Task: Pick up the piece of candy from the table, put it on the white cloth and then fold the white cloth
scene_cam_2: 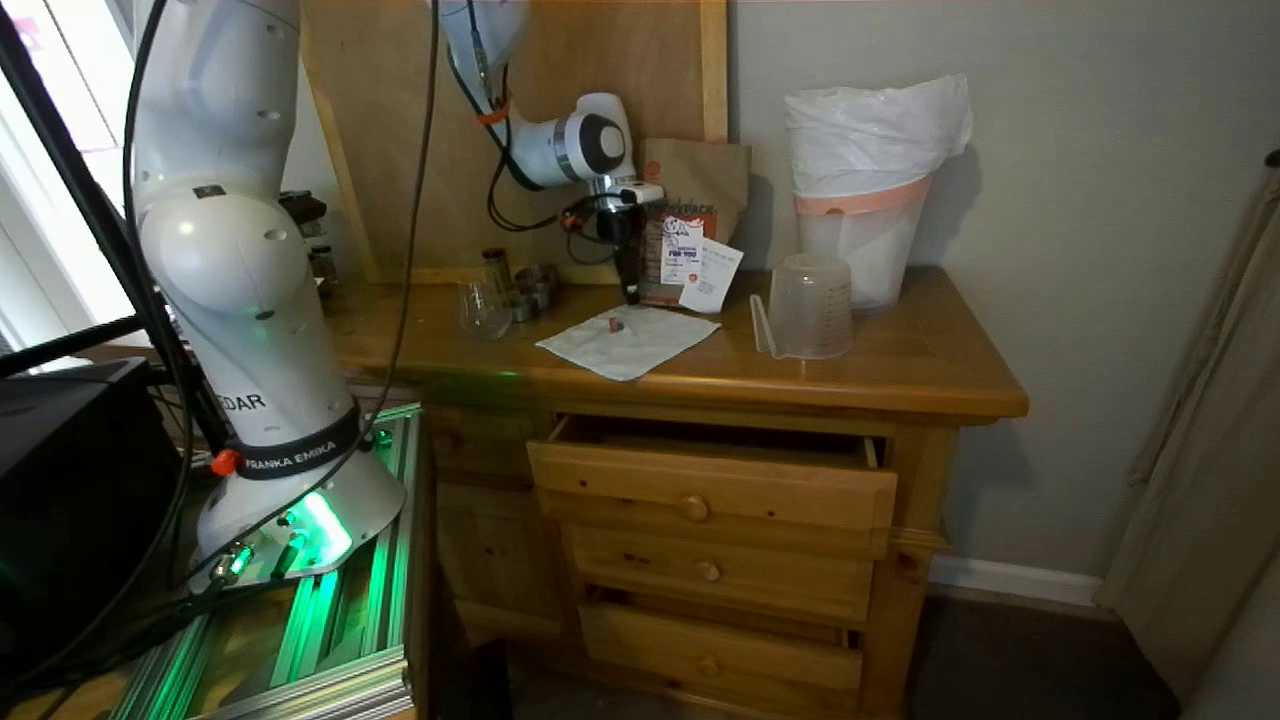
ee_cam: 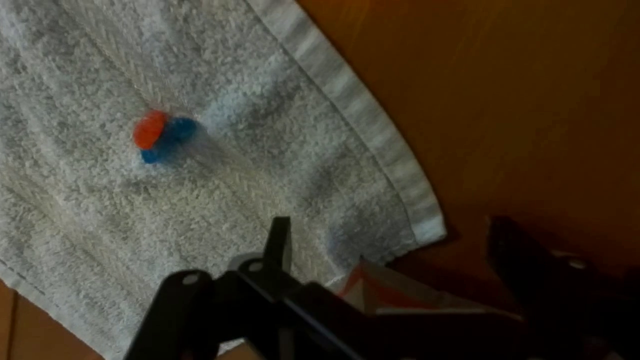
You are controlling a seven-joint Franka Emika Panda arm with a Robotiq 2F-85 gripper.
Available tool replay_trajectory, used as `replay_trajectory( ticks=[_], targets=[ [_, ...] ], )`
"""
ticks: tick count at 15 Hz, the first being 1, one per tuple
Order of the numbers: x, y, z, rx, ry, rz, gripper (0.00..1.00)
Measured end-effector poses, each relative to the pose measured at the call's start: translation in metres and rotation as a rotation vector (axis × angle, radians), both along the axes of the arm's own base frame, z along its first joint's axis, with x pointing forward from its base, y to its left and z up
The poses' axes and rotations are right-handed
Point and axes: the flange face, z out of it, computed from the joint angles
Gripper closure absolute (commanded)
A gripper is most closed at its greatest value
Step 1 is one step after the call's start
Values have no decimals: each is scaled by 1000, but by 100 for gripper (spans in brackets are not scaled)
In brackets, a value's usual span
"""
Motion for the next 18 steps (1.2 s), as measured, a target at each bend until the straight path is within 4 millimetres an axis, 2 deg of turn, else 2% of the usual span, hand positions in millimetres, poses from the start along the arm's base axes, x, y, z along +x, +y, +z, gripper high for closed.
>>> replay_trajectory(
  ticks=[5, 10, 13, 18],
  targets=[
    [-1, 1, -5, -3, 6, 0, 64],
    [0, 5, -2, 2, -1, 3, 96],
    [0, 5, -2, 1, 1, 3, 100],
    [2, 0, 0, -15, 13, -9, 98]
  ],
)
